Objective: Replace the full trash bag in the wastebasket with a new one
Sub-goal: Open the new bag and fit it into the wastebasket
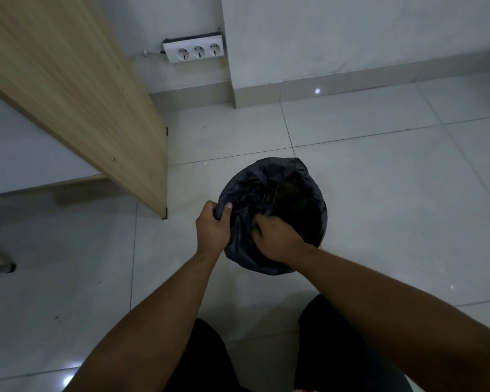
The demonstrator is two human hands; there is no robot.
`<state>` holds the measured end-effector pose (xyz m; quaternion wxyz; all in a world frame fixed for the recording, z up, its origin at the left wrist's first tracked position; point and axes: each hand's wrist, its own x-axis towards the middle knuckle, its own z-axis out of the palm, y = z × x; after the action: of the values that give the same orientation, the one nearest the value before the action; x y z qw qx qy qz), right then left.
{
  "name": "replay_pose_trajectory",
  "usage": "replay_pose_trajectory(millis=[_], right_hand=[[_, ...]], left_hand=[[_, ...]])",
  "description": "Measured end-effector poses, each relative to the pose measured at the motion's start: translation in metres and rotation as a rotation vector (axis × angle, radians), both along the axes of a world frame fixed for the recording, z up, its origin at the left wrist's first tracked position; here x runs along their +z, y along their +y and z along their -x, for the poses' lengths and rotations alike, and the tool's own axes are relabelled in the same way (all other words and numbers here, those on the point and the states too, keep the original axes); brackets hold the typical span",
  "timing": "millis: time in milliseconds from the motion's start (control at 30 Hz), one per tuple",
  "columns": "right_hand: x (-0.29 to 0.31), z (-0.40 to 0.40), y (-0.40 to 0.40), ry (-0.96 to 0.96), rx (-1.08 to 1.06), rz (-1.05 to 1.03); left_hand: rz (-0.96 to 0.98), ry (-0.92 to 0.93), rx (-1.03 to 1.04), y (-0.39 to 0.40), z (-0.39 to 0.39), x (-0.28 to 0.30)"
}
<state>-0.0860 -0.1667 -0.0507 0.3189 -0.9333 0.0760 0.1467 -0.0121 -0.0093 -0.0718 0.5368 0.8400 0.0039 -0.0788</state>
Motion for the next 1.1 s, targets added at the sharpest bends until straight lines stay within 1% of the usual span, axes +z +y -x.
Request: replay_pose_trajectory(millis=[33,67,100,133,167,233,267,333,367,400,467,533,600,633,667,733,767,800,833,867,900,933,1000,1067,1100], right_hand=[[0.002,-0.004,0.01,0.067,-0.108,-0.191],[0.002,-0.009,0.02,0.167,-0.152,-0.343],[0.001,-0.013,0.029,0.254,-0.14,-0.435],[-0.002,-0.015,0.036,0.316,-0.099,-0.476],[-0.005,-0.015,0.041,0.355,-0.054,-0.474],[-0.008,-0.013,0.04,0.349,-0.007,-0.41],[-0.011,-0.013,0.037,0.29,-0.007,-0.348],[-0.016,-0.012,0.031,0.12,-0.072,-0.194],[-0.018,-0.012,0.029,0.07,-0.105,-0.161],[-0.02,-0.014,0.027,0.065,-0.096,-0.142],[-0.024,-0.02,0.027,0.195,-0.006,-0.136],[-0.028,-0.025,0.026,0.371,0.047,-0.212],[-0.02,-0.027,0.02,0.445,0.058,-0.304],[-0.016,-0.028,0.016,0.419,0.005,-0.331],[-0.014,-0.03,0.014,0.325,-0.129,-0.336],[-0.015,-0.039,0.016,0.122,-0.577,-0.414],[-0.011,-0.044,0.02,0.09,-0.809,-0.558],[-0.009,-0.051,0.026,0.106,-1.003,-0.8],[-0.009,-0.057,0.032,0.141,-1.141,-1.092],[-0.005,-0.064,0.037,0.161,-1.215,-1.374],[0.003,-0.07,0.04,0.155,-1.243,-1.604],[0.009,-0.077,0.039,0.122,-1.264,-1.762],[0.022,-0.089,0.034,0.001,-1.347,-1.925],[0.025,-0.103,0.028,-0.099,-1.413,-2.003],[0.026,-0.108,0.024,-0.119,-1.432,-2.034]], left_hand=[[0.007,-0.002,0.002,-0.001,0.004,0.001],[0.011,-0.006,0.003,-0.003,0.008,0.002],[0.013,-0.006,0.005,-0.004,0.011,0.002],[0.016,0.001,0.01,-0.003,0.014,0.002],[0.02,0.013,0.021,-0.003,0.016,0.001],[0.011,0.032,0.04,0.002,0.016,0.0],[0.002,0.037,0.049,0.004,0.016,-0.001],[0.006,0.056,0.069,0.007,0.013,-0.002],[0.019,0.071,0.079,0.006,0.013,-0.002],[0.03,0.083,0.085,0.004,0.012,-0.002],[0.041,0.094,0.095,-0.002,0.011,-0.001],[0.054,0.095,0.104,-0.004,0.008,0.0],[0.042,0.102,0.106,-0.002,0.006,0.0],[0.039,0.108,0.102,-0.001,0.006,-0.001],[0.039,0.117,0.099,0.001,0.006,-0.002],[0.044,0.139,0.101,0.003,0.005,-0.002],[0.046,0.148,0.101,0.002,0.004,-0.002],[0.042,0.15,0.096,0.0,0.003,-0.001],[0.028,0.145,0.087,-0.002,0.003,0.0],[0.013,0.134,0.076,-0.004,0.003,0.001],[0.0,0.12,0.064,-0.005,0.002,0.003],[-0.007,0.105,0.05,-0.006,0.003,0.005],[0.0,0.076,0.014,-0.006,0.004,0.008],[0.008,0.056,-0.021,-0.007,0.005,0.007],[0.003,0.051,-0.036,-0.009,0.003,0.008]])
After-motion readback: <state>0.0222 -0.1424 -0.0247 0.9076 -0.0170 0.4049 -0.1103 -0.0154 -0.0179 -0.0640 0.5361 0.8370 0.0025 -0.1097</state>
